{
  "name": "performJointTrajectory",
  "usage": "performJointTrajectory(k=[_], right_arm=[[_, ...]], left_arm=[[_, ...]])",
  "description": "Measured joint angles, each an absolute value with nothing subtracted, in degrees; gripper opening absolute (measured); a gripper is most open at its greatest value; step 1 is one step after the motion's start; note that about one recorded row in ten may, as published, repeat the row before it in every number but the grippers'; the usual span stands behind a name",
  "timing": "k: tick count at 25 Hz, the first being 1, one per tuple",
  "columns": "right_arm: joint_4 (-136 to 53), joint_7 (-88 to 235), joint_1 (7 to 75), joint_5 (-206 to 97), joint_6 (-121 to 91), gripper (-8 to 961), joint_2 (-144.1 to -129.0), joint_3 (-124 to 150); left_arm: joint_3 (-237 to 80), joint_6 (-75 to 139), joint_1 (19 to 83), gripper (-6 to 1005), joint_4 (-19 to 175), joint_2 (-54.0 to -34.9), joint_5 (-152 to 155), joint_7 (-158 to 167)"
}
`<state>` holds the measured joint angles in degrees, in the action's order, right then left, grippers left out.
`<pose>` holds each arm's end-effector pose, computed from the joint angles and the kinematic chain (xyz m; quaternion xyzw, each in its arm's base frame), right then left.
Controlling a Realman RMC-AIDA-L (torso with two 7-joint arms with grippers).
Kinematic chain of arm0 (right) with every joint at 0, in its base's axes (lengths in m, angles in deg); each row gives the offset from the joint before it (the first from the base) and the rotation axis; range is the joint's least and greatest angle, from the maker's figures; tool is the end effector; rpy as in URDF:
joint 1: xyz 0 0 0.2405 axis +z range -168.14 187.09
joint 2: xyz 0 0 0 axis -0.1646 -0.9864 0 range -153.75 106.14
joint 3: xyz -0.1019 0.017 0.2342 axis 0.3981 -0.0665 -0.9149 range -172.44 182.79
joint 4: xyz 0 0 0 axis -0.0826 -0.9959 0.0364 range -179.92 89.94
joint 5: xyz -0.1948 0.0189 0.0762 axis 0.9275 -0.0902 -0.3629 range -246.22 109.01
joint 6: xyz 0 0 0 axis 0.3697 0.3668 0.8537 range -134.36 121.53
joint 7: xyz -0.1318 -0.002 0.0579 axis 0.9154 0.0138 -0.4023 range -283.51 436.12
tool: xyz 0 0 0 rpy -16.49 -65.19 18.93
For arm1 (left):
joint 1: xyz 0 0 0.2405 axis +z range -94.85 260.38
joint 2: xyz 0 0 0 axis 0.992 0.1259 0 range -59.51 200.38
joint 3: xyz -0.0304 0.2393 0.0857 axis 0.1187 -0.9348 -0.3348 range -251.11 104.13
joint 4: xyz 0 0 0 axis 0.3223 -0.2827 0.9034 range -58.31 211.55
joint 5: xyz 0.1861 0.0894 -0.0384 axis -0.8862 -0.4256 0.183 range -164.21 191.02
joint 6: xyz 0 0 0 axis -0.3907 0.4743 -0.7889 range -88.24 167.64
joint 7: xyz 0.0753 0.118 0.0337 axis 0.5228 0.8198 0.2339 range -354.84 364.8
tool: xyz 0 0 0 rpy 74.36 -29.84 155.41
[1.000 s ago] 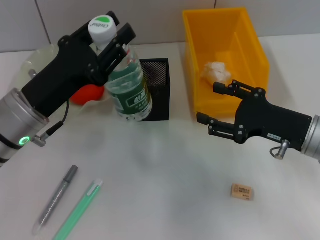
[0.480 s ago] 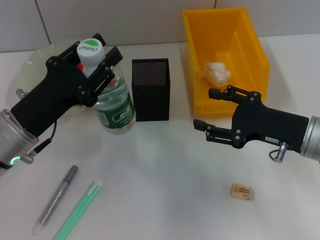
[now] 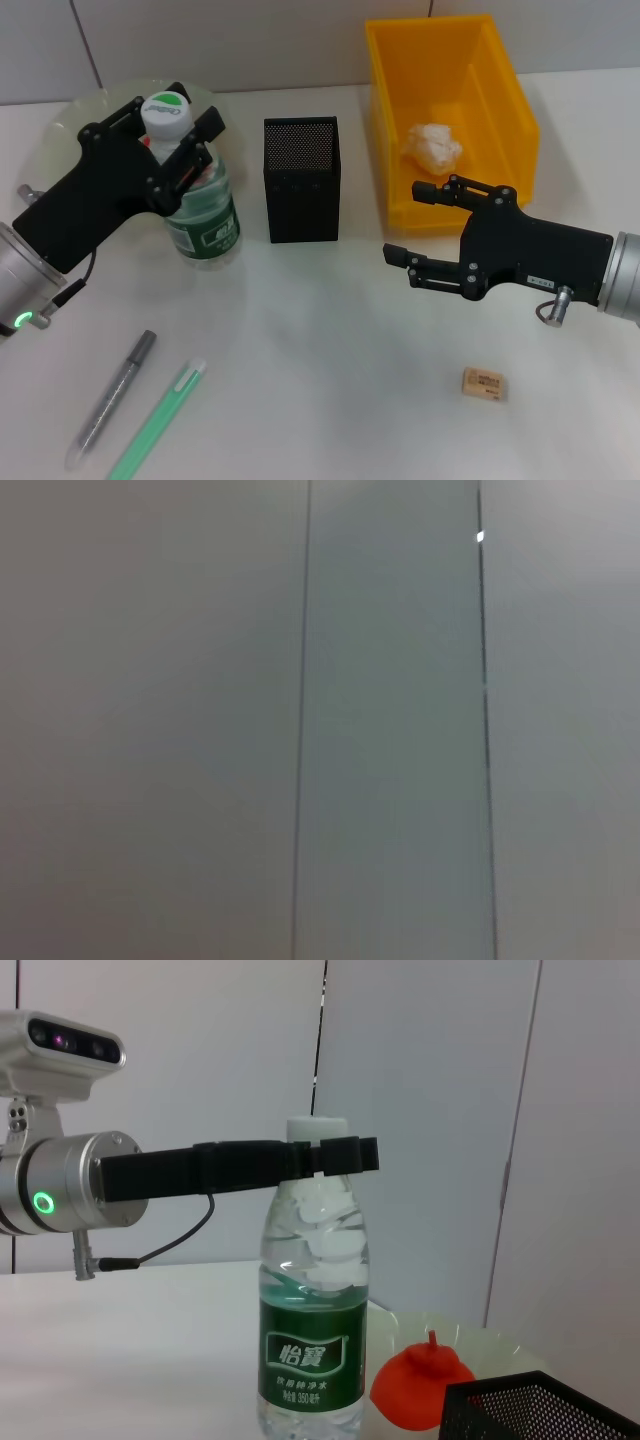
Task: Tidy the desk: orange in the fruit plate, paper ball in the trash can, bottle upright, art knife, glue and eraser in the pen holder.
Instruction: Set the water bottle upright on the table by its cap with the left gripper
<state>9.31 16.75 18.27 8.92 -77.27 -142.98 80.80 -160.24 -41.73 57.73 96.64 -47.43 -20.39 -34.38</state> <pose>0.2563 0.2946 -0.0091 -0.9218 0.0701 0.2671 0.2722 -0.2355 0.3247 -0.0223 -0.8229 -0.1084 -0.4591 0.3166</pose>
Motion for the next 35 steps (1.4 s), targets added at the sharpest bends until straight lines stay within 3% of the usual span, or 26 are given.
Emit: performJointTrajectory(k=[35], right_arm=[[10.38,16.59,19.14,9.74,-76.54,768,-142.98,80.82]], left_arm=[[-157.84,-37.24,61.39,433,96.66,-47.35,-19.96,-31.3]])
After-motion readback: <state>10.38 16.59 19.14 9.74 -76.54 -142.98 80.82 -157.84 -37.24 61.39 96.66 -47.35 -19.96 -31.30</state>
